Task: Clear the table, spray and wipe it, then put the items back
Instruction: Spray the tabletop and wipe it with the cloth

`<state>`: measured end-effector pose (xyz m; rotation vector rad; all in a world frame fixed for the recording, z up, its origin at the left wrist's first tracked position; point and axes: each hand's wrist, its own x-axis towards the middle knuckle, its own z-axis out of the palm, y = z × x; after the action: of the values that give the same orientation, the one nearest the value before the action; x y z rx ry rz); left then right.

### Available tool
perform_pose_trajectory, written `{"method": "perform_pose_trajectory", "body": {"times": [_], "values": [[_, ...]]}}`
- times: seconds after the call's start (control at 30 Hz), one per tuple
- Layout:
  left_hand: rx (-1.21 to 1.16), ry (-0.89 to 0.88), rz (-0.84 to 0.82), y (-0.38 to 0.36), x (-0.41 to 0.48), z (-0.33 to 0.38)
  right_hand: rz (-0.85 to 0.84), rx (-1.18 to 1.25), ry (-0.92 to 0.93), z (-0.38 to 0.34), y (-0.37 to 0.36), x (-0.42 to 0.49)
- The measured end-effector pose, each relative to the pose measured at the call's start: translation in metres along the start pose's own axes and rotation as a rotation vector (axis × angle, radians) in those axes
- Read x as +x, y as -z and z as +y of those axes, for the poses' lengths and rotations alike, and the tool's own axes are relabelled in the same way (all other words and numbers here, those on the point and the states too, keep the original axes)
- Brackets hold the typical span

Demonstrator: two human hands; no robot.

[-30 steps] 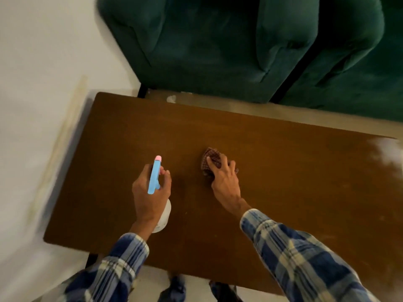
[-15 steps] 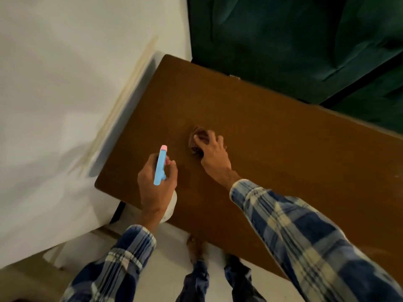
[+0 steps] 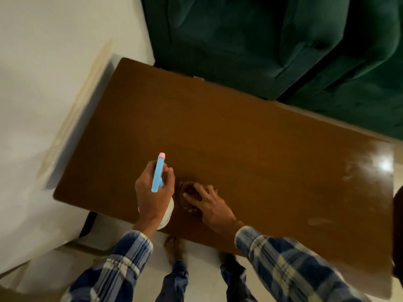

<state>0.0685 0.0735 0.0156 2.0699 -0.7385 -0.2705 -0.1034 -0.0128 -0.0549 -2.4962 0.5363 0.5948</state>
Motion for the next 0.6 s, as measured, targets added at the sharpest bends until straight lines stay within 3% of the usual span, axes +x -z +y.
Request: {"method": "perform_pose_trajectory", "body": {"times": [0.07,0.23,0.27,0.37,0.43,0.6], "values": [[-0.001,-0.02,-0.024,-0.021,-0.006,0.014,0.052,-0.067,0.082,0.028,-0.006,-0.017],[-0.005,-0.028,-0.062,-0.065,-0.01,0.049,0.342,0.164,-0.422,0.108,0.036,-0.017],[-0.005,-0.032,-0.061,-0.074,-0.01,0.056,0.321,0.15,-0.404,0.117,0.041,-0.013],[-0.004,-0.051,-0.072,-0.1,-0.006,0.077,0.179,0.021,-0.097,0.138,0.057,0.0],[0.009,-0.053,-0.074,-0.122,0.0,0.087,0.207,-0.022,-0.021,0.163,0.072,0.02],[0.004,-0.078,-0.066,-0.165,0.018,0.113,0.462,0.147,-0.314,0.232,0.131,0.062]]}}
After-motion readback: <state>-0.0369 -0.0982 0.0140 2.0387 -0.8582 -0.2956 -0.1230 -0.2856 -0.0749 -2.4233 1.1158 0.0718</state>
